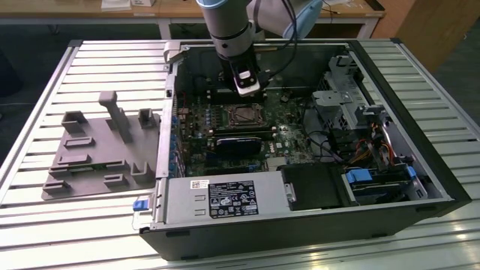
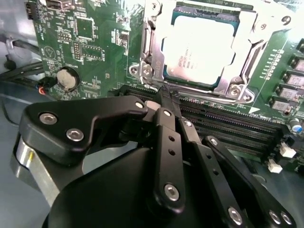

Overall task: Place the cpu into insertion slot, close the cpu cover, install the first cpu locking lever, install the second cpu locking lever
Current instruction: 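Install the first cpu locking lever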

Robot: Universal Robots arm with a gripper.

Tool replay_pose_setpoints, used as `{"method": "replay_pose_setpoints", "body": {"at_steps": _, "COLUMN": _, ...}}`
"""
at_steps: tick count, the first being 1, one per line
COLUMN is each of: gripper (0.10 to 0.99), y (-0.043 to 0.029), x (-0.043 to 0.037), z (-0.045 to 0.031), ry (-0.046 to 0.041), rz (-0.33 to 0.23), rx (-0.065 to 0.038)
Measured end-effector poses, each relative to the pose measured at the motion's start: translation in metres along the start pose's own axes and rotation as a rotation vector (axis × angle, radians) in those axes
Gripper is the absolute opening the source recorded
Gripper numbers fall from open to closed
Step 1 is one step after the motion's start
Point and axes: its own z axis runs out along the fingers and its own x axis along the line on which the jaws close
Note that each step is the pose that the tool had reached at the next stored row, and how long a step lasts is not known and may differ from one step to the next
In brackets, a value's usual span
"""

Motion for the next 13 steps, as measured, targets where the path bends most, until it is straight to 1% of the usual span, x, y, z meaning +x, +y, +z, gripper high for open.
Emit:
{"method": "replay_pose_setpoints", "body": {"at_steps": 5, "gripper": 0.102, "y": 0.0016, "x": -0.0016, "z": -0.0073, "ry": 0.0000, "rz": 0.000, "rx": 0.000}}
{"method": "replay_pose_setpoints", "body": {"at_steps": 12, "gripper": 0.102, "y": 0.0017, "x": -0.0017, "z": -0.0079, "ry": 0.0001, "rz": 0.000, "rx": 0.000}}
{"method": "replay_pose_setpoints", "body": {"at_steps": 13, "gripper": 0.102, "y": 0.0017, "x": -0.0018, "z": -0.0079, "ry": 0.0018, "rz": 0.000, "rx": 0.000}}
